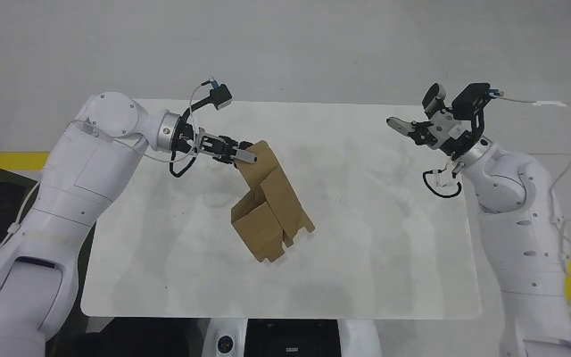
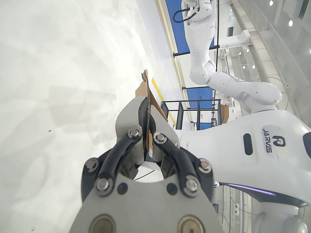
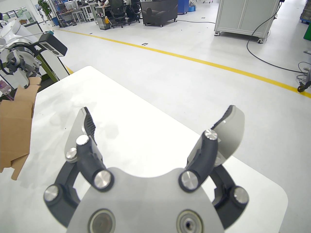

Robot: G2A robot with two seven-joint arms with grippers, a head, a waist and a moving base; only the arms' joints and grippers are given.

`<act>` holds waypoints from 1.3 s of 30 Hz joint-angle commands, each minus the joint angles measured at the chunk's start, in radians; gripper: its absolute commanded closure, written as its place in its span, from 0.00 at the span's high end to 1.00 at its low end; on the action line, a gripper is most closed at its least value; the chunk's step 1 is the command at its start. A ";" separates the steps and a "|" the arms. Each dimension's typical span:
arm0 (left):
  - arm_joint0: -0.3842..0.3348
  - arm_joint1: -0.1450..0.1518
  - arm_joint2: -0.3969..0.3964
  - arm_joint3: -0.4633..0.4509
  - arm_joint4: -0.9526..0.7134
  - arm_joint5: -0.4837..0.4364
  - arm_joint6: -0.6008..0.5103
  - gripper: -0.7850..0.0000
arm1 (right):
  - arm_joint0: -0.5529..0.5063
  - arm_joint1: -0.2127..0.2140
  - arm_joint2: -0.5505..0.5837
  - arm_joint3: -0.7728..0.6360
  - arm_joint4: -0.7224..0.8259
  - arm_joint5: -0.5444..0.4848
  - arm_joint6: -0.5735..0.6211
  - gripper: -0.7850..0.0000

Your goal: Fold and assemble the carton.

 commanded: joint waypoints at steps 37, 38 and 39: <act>0.011 0.000 -0.002 -0.016 0.011 0.006 0.028 0.00 | 0.023 0.000 -0.085 0.030 0.122 -0.074 0.148 1.00; 0.015 0.002 -0.004 -0.028 0.022 0.009 0.034 0.00 | 0.031 0.000 -0.098 0.037 0.141 -0.079 0.168 1.00; 0.018 0.003 -0.008 -0.037 0.028 0.012 0.035 0.00 | 0.037 -0.001 -0.112 0.048 0.164 -0.085 0.186 1.00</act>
